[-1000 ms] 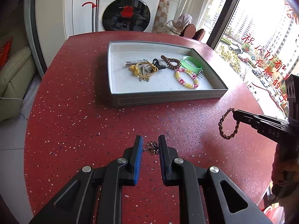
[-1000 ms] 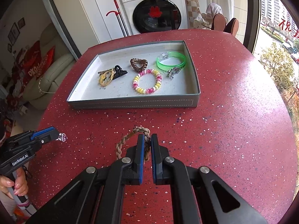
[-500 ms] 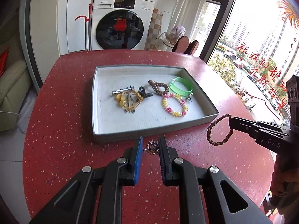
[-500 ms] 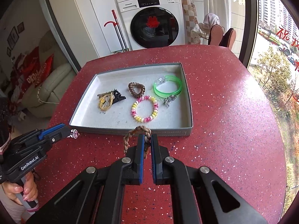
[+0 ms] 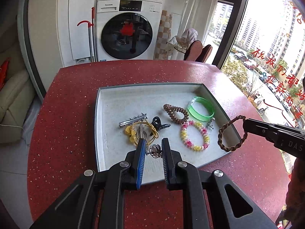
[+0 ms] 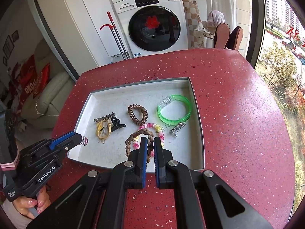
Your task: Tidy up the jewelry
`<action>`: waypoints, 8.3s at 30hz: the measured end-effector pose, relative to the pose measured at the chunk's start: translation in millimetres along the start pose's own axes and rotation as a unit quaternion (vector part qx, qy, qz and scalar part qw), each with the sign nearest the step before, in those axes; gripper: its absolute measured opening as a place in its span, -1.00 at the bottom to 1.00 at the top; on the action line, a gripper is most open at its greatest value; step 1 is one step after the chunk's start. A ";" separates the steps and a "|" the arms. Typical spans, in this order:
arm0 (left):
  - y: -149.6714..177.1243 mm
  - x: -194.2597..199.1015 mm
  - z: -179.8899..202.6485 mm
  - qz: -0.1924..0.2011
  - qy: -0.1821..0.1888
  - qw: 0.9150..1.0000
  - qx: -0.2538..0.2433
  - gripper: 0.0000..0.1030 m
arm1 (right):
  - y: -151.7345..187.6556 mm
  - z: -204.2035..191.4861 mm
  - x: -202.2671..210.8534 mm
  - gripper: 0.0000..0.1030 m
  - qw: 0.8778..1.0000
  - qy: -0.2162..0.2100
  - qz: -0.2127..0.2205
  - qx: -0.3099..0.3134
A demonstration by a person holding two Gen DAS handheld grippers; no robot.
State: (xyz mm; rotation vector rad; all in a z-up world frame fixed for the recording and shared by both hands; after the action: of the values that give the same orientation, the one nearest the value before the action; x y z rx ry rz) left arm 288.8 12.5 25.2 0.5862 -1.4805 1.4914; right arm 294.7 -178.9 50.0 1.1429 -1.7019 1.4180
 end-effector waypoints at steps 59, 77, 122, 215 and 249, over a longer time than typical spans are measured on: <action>-11.2 -80.5 6.6 -0.041 -0.092 0.995 -0.016 -0.31 | -16.1 4.8 -68.6 -0.13 0.999 0.023 -0.029 -0.009; -15.5 -65.4 10.3 -0.015 -0.123 0.992 -0.019 1.00 | -12.7 14.4 -60.0 0.02 0.999 0.027 -0.031 -0.013; 63.0 -6.9 1.3 0.017 -0.129 0.991 0.022 1.00 | 56.6 -0.9 -14.9 0.73 0.996 0.053 0.063 0.018; 82.9 28.3 7.2 0.085 -0.160 0.982 0.059 1.00 | 90.7 -9.2 24.3 0.73 0.983 0.101 0.149 0.026; 84.1 31.1 11.9 0.085 -0.161 0.982 0.058 1.00 | 88.4 -11.1 24.5 0.73 0.983 0.102 0.152 0.027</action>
State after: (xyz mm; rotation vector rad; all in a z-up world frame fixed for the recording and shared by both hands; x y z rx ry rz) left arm 200.1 22.4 10.5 0.8187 -1.7326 1.6833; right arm 203.7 -169.9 36.8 0.7556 -1.7499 1.7119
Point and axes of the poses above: each gripper's, at about its wrist camera, not at the fingertips, and x roughly against the way its jaws point, z to its right, y to its underside, the point moved 2 cm from there along -x, roughly the way its jaws point, and after that the axes turned 9 degrees about -z, right-handed, at the moved point
